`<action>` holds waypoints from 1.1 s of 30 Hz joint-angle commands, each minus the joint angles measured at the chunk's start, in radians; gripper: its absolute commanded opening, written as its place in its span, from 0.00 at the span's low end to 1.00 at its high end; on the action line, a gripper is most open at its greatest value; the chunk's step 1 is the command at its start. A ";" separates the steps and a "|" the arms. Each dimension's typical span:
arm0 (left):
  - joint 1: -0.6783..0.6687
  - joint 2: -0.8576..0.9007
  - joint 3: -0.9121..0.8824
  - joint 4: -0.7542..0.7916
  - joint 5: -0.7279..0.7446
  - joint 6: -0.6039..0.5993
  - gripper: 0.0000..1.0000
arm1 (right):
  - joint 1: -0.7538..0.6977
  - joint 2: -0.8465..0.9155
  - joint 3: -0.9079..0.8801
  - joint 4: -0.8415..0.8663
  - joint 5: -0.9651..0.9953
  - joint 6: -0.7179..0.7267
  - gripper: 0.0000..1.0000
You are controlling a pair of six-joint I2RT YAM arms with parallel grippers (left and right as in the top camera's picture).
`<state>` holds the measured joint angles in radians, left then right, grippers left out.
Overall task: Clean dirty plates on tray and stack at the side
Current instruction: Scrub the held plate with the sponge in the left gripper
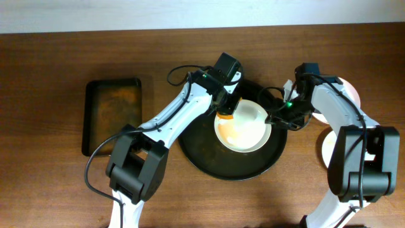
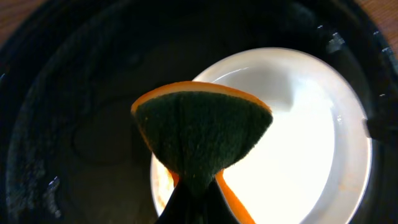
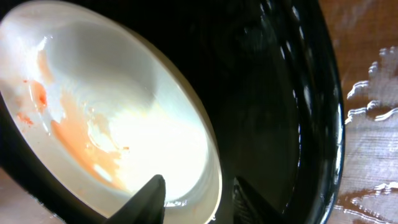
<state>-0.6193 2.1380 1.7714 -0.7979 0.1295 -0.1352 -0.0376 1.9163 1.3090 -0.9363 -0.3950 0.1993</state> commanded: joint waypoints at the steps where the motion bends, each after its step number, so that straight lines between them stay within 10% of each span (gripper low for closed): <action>1: 0.002 0.034 -0.018 0.031 0.060 -0.009 0.01 | 0.042 0.005 0.003 0.014 0.076 0.009 0.36; 12: 0.001 0.121 -0.018 0.056 0.085 -0.009 0.00 | 0.077 0.005 -0.053 0.064 0.227 0.092 0.35; 22: 0.000 0.145 -0.019 0.046 0.079 -0.009 0.01 | 0.077 0.005 -0.143 0.134 0.227 0.097 0.09; 33: 0.001 0.145 -0.012 -0.031 -0.209 -0.009 0.01 | 0.076 0.005 -0.143 0.072 0.354 0.188 0.04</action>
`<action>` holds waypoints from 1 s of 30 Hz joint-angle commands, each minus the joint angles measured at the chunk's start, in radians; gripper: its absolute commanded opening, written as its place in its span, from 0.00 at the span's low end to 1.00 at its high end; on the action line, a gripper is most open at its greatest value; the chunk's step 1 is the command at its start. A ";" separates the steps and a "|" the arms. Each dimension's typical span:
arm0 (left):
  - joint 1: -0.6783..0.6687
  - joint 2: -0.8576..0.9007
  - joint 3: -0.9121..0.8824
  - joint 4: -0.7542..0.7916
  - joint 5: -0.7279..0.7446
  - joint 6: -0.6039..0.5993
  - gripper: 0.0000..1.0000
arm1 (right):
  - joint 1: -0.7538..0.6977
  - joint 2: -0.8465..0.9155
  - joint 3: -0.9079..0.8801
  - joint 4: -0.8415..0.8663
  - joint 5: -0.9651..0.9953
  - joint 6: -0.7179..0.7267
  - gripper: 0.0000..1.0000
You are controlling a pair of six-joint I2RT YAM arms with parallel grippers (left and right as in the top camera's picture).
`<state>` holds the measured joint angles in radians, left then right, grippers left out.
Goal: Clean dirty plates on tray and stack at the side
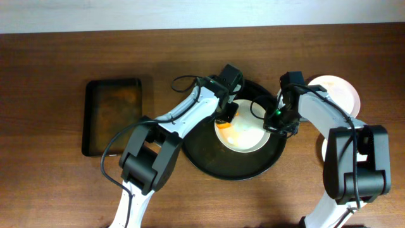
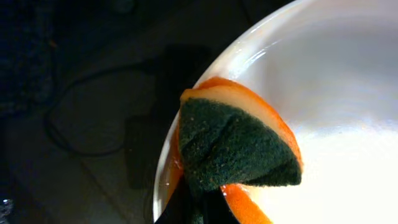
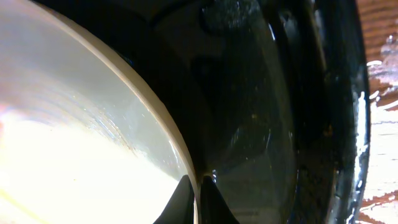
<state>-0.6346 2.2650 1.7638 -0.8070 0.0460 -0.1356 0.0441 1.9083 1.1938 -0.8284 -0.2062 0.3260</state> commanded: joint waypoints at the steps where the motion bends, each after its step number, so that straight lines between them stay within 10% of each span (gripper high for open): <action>1: 0.016 0.016 -0.001 -0.022 -0.125 -0.009 0.01 | -0.006 0.013 -0.028 -0.038 0.166 0.061 0.04; 16: 0.016 -0.110 0.045 -0.068 -0.404 -0.035 0.01 | -0.006 0.013 -0.028 -0.049 0.166 0.061 0.04; 26: 0.079 -0.256 0.045 -0.130 -0.252 -0.103 0.01 | -0.006 0.013 -0.028 -0.049 0.166 0.060 0.04; 28: 0.147 -0.281 0.045 -0.130 -0.105 -0.103 0.01 | -0.006 0.013 -0.028 -0.037 0.166 0.060 0.36; 30: 0.201 -0.283 0.045 -0.147 -0.040 -0.103 0.01 | -0.005 0.013 -0.028 -0.019 0.154 0.060 0.36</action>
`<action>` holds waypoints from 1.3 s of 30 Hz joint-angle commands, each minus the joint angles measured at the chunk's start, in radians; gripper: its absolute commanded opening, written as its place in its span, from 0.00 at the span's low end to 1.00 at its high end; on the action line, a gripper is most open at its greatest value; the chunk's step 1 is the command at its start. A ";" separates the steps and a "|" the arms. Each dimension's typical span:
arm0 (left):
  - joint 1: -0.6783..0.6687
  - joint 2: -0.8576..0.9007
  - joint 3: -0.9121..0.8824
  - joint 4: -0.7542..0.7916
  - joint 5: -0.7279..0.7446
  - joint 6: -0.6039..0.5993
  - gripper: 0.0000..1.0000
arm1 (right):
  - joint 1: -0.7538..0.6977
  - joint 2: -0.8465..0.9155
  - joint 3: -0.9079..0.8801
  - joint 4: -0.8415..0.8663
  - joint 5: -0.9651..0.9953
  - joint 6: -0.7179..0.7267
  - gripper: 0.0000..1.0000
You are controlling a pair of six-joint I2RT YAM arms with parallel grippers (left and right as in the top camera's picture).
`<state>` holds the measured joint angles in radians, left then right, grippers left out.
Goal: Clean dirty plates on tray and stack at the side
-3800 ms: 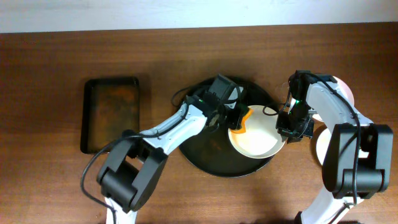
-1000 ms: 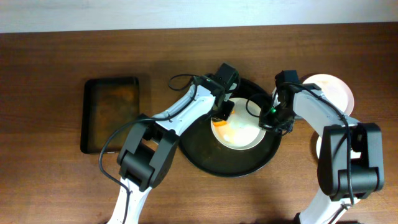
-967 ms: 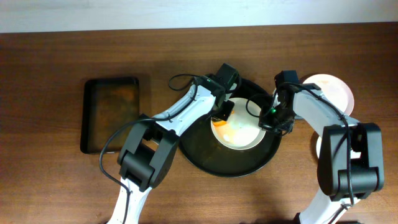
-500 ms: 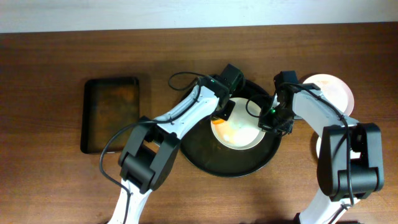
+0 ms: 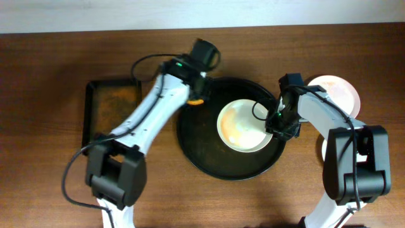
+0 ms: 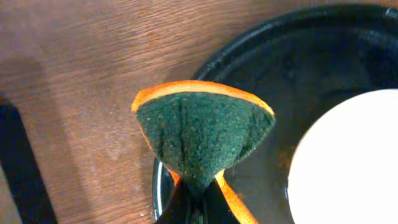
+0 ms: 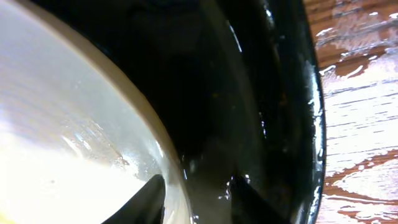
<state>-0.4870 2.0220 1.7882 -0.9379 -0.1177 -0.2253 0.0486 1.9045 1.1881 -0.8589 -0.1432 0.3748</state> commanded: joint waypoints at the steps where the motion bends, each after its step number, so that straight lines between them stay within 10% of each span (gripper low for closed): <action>1: 0.069 -0.040 0.020 -0.028 0.122 -0.013 0.01 | -0.008 0.017 -0.023 0.015 0.087 0.012 0.31; 5: 0.089 -0.040 0.020 -0.048 0.122 -0.013 0.01 | 0.003 0.017 -0.023 0.018 0.057 0.011 0.04; 39: 0.089 -0.040 0.020 -0.051 0.122 -0.013 0.01 | 0.326 -0.498 0.037 -0.019 1.154 -0.105 0.04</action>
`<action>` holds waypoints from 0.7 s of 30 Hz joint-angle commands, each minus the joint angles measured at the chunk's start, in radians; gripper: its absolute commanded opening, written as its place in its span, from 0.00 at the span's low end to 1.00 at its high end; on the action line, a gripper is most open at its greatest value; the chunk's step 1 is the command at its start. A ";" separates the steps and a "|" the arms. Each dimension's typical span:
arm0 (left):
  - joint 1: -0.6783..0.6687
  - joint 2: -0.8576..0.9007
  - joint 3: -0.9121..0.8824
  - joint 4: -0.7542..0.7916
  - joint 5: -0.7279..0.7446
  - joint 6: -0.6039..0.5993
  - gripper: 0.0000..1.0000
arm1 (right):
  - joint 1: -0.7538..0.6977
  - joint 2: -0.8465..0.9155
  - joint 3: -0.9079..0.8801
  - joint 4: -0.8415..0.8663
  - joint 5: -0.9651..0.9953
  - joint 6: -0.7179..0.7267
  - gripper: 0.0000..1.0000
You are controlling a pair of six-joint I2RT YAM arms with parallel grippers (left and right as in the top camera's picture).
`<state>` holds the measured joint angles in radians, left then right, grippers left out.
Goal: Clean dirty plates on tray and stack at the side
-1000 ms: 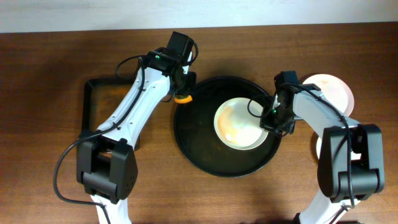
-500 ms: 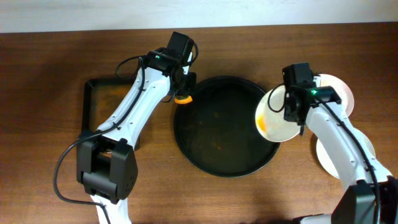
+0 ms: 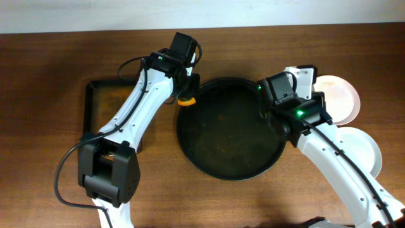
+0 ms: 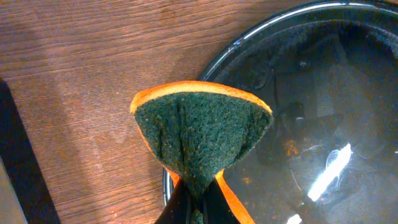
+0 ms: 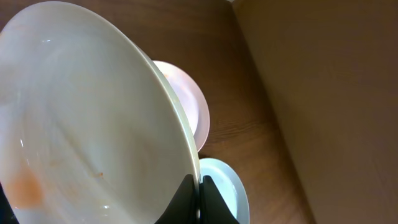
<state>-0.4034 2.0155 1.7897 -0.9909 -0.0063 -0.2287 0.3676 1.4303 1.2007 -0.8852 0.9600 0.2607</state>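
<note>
A white plate [image 5: 93, 124] with a faint orange smear is tilted up on edge in the air, my right gripper [image 5: 199, 190] shut on its rim. The overhead view hides that plate under the right arm [image 3: 294, 111]. No plate lies in the wet round black tray [image 3: 231, 130]. At the tray's upper-left rim, my left gripper [image 4: 196, 202] is shut on a folded orange-and-green sponge [image 4: 202, 134]; the sponge [image 3: 185, 99] also shows from above. A pink plate [image 5: 186, 99] and a pale blue plate [image 5: 227, 186] lie beyond the held plate.
A rectangular black tray [image 3: 104, 114] sits on the wooden table at the left. The pink plate [image 3: 338, 98] and the pale blue plate [image 3: 362, 149] rest on the table right of the round tray. Water glistens inside the round tray's rim [image 4: 261, 34].
The plate lay in the round tray with my right gripper open at its rim; now that gripper is shut on the rim and the plate is up, clear of the tray. The sponge shifted slightly left.
First the sponge hung over the plate's left edge, my right gripper open at its right rim. Then the sponge lay on the plate and the right gripper pinched the rim. Then the sponge was out at the tray's upper left. Now the plate is lifted out.
</note>
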 commanded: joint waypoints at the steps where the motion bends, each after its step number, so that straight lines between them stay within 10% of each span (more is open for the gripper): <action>1: 0.005 -0.034 0.019 0.002 0.011 -0.010 0.01 | 0.007 -0.024 0.025 0.008 0.052 0.008 0.04; 21: 0.005 -0.034 0.019 0.002 0.011 -0.010 0.01 | 0.071 -0.023 0.024 0.023 0.089 0.056 0.04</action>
<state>-0.4034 2.0155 1.7897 -0.9905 -0.0063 -0.2287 0.4652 1.4296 1.2007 -0.8665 1.1030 0.2588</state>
